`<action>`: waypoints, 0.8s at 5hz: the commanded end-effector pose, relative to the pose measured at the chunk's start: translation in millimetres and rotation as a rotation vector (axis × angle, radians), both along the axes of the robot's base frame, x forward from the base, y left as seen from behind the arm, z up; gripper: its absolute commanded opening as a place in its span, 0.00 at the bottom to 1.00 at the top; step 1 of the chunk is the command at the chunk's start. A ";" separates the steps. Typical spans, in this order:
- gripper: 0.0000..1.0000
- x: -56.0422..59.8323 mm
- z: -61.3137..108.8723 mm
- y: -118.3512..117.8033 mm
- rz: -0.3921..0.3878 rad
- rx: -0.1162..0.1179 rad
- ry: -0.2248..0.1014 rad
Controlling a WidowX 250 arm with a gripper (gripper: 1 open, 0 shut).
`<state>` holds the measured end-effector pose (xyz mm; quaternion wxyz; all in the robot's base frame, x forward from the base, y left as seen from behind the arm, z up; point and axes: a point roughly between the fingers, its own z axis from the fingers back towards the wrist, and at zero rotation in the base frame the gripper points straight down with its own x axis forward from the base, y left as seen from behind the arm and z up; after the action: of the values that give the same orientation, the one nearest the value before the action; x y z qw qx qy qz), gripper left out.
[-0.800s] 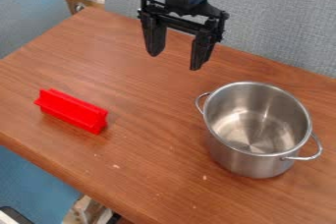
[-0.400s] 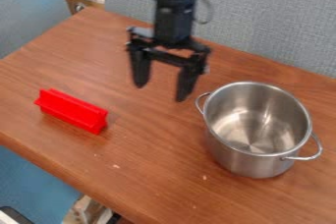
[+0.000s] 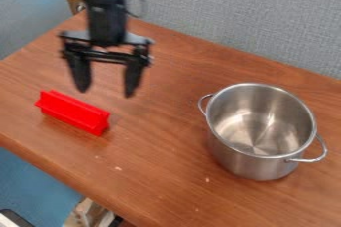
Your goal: Put the red object in the metal pot
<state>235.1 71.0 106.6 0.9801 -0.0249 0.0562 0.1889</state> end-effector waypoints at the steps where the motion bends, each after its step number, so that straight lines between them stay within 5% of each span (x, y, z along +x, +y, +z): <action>1: 1.00 -7.3 8.1 14.1 0.230 0.012 -0.066; 4: 1.00 -10.0 -12.7 29.5 0.840 0.046 -0.077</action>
<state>224.6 95.8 87.4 0.8233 -0.0303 0.0136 0.5666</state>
